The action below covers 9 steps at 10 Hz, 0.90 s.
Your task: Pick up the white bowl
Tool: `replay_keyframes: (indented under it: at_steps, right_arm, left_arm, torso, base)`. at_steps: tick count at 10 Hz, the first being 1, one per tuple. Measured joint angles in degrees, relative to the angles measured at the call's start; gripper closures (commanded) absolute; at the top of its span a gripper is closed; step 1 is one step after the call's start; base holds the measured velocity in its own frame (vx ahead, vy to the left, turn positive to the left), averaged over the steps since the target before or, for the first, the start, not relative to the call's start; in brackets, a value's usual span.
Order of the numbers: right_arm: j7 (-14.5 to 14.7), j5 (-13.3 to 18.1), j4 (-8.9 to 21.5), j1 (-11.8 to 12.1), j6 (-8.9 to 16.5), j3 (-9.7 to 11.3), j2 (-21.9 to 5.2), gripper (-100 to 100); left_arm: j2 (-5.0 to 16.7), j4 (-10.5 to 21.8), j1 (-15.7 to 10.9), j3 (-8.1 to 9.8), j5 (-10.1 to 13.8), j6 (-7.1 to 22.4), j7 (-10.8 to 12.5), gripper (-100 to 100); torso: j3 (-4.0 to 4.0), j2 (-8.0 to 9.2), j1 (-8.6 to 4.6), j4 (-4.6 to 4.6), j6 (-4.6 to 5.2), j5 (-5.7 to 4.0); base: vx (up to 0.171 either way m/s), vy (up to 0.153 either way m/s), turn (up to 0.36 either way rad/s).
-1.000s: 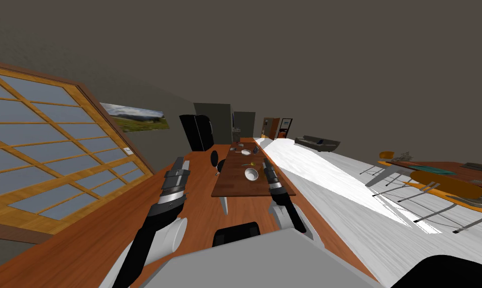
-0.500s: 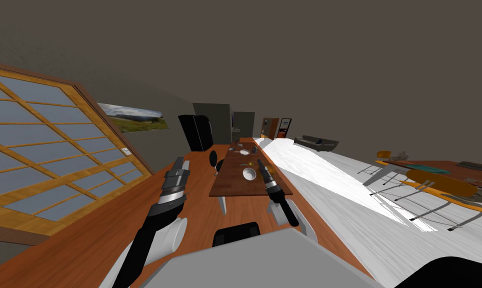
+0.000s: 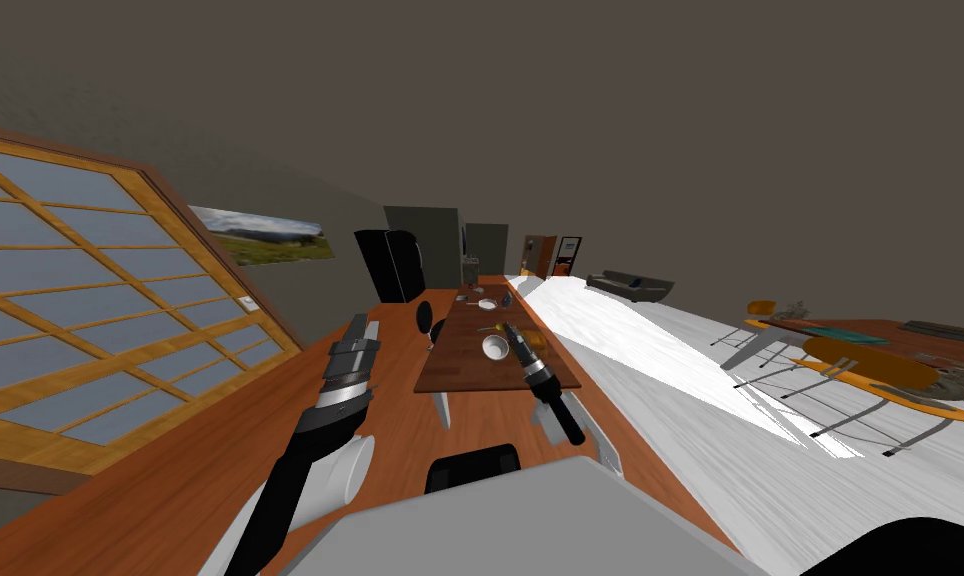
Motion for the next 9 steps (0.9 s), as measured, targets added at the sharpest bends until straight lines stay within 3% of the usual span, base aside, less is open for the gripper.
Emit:
replay_keyframes:
  at_steps: [9]
  right_arm:
    - [3.03,15.02,7.78,-6.18,-0.67,3.37,-3.74,-100]
  left_arm:
    - [0.00,0.00,0.00,0.00,0.00,0.00,0.00,0]
  torso:
    - [-0.02,-0.04,0.11,-0.01,0.00,0.02]
  base:
    - [-0.006,-0.023,-0.014]
